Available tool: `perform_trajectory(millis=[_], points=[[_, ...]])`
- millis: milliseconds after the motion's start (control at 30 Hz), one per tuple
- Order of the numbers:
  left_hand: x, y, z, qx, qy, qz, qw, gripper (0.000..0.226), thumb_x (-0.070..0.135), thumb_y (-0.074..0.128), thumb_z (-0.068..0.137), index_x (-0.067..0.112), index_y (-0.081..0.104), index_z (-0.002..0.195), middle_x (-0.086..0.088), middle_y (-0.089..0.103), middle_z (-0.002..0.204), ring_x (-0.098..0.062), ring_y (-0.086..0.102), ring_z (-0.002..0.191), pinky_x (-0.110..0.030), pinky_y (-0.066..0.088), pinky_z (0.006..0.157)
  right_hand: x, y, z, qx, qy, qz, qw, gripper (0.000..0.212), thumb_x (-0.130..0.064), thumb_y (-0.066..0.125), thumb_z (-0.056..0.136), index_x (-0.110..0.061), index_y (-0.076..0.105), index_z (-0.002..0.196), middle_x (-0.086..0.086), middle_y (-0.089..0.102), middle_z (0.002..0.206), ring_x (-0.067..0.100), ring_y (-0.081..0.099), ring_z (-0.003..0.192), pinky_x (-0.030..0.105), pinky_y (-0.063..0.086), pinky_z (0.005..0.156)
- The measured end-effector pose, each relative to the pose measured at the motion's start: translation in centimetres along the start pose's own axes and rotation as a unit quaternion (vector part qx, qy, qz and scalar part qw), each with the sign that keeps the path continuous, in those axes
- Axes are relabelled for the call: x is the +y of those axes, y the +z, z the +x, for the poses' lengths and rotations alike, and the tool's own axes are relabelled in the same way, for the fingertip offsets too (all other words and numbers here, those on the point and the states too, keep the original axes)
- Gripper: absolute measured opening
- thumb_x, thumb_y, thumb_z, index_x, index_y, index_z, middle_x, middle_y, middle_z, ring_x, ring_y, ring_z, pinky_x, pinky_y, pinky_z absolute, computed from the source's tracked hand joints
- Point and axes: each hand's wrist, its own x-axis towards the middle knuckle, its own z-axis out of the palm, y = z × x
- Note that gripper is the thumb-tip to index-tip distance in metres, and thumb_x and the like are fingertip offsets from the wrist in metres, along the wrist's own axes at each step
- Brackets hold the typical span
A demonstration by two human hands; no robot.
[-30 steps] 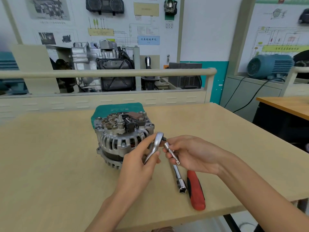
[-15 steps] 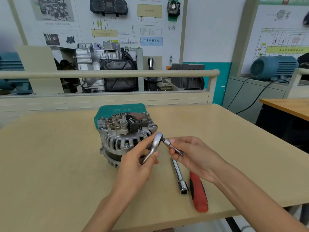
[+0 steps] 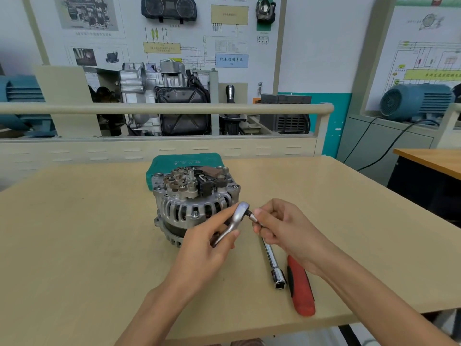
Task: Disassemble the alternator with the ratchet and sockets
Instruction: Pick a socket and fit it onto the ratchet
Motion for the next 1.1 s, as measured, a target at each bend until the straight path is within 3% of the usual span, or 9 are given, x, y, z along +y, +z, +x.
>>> perform_trajectory(millis=[100,233,400,533,667,767,867,967,1100], points=[[-0.1,-0.1,-0.2,-0.004,0.031,0.032,0.999,0.055,0.008,0.061,0.090,0.048,0.045,0.126,0.037,0.061,0.104,0.017,0.056,0.097,-0.003,0.041,0.079,-0.1,0.2,-0.2,0.029,-0.053,-0.137,0.989,0.018,-0.016,0.053,0.093,-0.012,0.049,0.077,-0.005,0.059,0.063,0.008,0.042,0.055,0.024,0.036,0.059],[-0.3,0.0,-0.3,-0.001,0.053,0.037,0.998,0.059,0.007,0.061,0.090,0.048,0.042,0.128,0.044,0.048,0.121,0.021,0.043,0.116,0.000,0.035,0.090,0.2,0.6,-0.3,0.041,-0.067,-0.155,0.985,0.018,-0.016,0.053,0.094,-0.012,0.049,0.077,-0.004,0.058,0.065,0.009,0.041,0.058,0.024,0.036,0.060],[-0.4,-0.5,-0.2,-0.022,0.074,0.047,0.996,0.058,0.005,0.059,0.091,0.042,0.040,0.132,0.035,0.047,0.130,0.017,0.041,0.122,-0.002,0.033,0.096,0.2,0.4,0.0,-0.006,0.035,0.023,0.999,0.017,-0.010,0.051,0.095,-0.006,0.046,0.079,0.005,0.053,0.063,0.004,0.035,0.042,0.016,0.031,0.044],[-0.3,-0.3,-0.2,-0.014,0.086,0.026,0.996,0.054,0.007,0.058,0.091,0.039,0.042,0.132,0.028,0.049,0.132,0.012,0.044,0.123,-0.006,0.035,0.098,-0.1,0.3,0.3,-0.058,0.114,0.209,0.970,0.015,-0.006,0.045,0.097,-0.006,0.045,0.082,0.009,0.048,0.063,0.004,0.032,0.038,0.013,0.026,0.038],[0.1,-0.1,-0.5,-0.004,0.091,0.013,0.996,0.050,0.016,0.054,0.088,0.039,0.043,0.131,0.035,0.049,0.128,0.010,0.047,0.121,-0.006,0.036,0.096,-0.4,0.1,0.3,-0.078,0.123,0.248,0.958,0.015,-0.005,0.044,0.097,-0.004,0.048,0.083,0.010,0.051,0.058,0.005,0.035,0.038,0.013,0.028,0.036],[0.2,-0.1,-0.6,0.016,0.079,0.015,0.997,0.049,0.014,0.058,0.090,0.039,0.047,0.130,0.038,0.058,0.115,0.011,0.058,0.105,-0.004,0.041,0.084,-0.7,-0.1,0.3,-0.086,0.127,0.261,0.953,0.015,-0.007,0.042,0.098,-0.003,0.049,0.086,0.011,0.056,0.057,0.007,0.038,0.038,0.014,0.029,0.036],[0.8,0.0,-0.4,0.044,0.027,-0.039,0.998,0.054,0.008,0.063,0.088,0.050,0.055,0.121,0.015,0.058,0.069,0.000,0.051,0.063,-0.010,0.039,0.060,-1.1,0.0,0.7,-0.053,0.064,0.140,0.987,0.020,-0.015,0.037,0.101,-0.004,0.046,0.087,0.008,0.060,0.055,0.009,0.043,0.039,0.017,0.033,0.038],[1.7,-0.5,0.0,0.066,-0.048,-0.131,0.988,0.033,0.031,0.061,0.085,0.050,0.060,0.112,0.006,0.042,0.056,-0.004,0.040,0.050,-0.019,0.035,0.050,-1.2,-0.1,1.1,0.008,0.000,0.000,1.000,0.023,-0.022,0.035,0.101,-0.009,0.044,0.084,0.000,0.059,0.050,0.009,0.041,0.037,0.017,0.034,0.039],[3.0,-1.8,0.9,0.119,-0.103,-0.173,0.972,0.025,0.059,0.052,0.072,0.040,0.062,0.086,0.016,0.043,0.048,-0.003,0.039,0.042,-0.025,0.027,0.047,-0.6,-0.3,1.1,0.022,-0.017,-0.004,1.000,0.029,-0.027,0.042,0.099,-0.012,0.058,0.080,-0.010,0.040,0.045,0.005,0.030,0.039,0.015,0.026,0.040]])
